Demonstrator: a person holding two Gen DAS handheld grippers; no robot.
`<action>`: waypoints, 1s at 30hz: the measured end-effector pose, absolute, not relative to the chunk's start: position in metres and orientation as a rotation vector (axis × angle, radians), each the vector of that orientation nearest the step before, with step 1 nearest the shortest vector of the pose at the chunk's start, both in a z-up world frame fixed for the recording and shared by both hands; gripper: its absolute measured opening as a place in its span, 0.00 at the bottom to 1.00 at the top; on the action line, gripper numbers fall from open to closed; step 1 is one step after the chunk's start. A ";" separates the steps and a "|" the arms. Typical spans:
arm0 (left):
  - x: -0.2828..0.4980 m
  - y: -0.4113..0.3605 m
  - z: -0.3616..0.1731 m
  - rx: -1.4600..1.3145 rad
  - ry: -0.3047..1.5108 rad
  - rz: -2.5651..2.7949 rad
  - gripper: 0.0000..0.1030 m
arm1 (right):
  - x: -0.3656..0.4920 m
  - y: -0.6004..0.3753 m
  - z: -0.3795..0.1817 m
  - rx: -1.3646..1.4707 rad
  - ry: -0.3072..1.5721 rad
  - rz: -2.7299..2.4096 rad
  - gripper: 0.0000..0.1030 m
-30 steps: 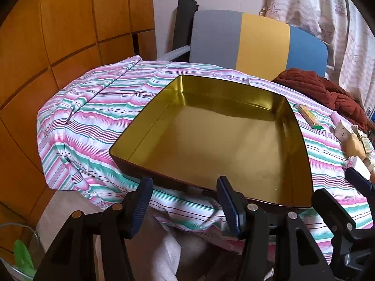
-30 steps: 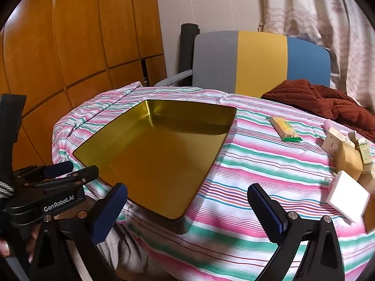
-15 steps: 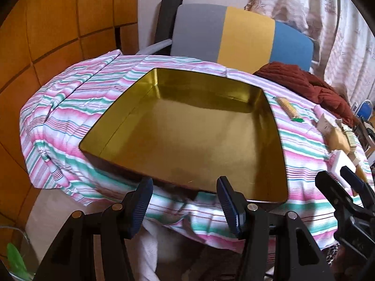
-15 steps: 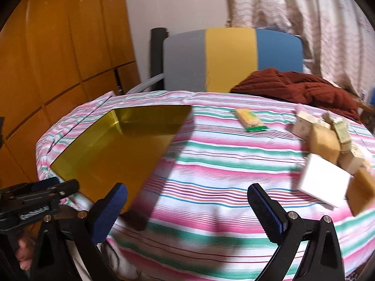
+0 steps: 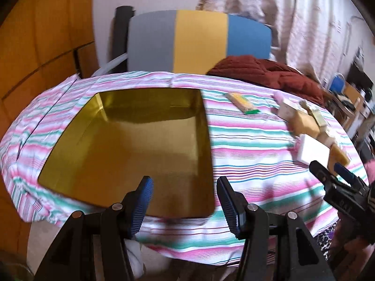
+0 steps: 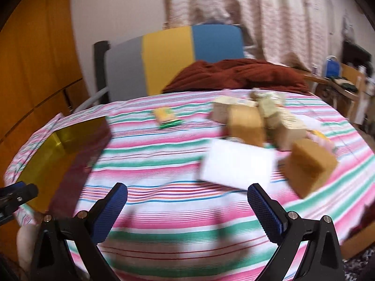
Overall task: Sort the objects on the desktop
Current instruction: 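Move both grippers toward the cluster of sponges and boxes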
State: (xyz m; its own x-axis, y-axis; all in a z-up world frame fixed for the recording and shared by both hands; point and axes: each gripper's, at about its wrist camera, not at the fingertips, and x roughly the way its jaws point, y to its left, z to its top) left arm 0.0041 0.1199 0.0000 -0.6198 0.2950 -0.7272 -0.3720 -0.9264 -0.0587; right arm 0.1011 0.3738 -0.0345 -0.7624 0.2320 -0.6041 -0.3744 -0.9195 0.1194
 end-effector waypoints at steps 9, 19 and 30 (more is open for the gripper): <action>0.002 0.198 -0.004 -0.998 0.239 2.359 0.56 | 0.100 0.438 -0.059 -0.892 0.424 2.533 1.00; -0.014 0.271 -0.030 -1.005 0.356 2.257 0.56 | 0.079 0.466 -0.073 -0.958 0.485 2.542 0.98; -0.032 0.275 -0.040 -1.059 0.287 2.236 0.56 | 0.106 0.445 -0.052 -0.841 0.453 2.716 0.96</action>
State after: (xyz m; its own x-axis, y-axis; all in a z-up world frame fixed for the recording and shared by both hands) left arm -0.0316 0.2750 -0.0399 -0.4713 0.4558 -0.7551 -0.6318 -0.7718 -0.0716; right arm 0.1059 0.4451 -0.0521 -0.7978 0.1547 -0.5827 -0.3355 -0.9170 0.2160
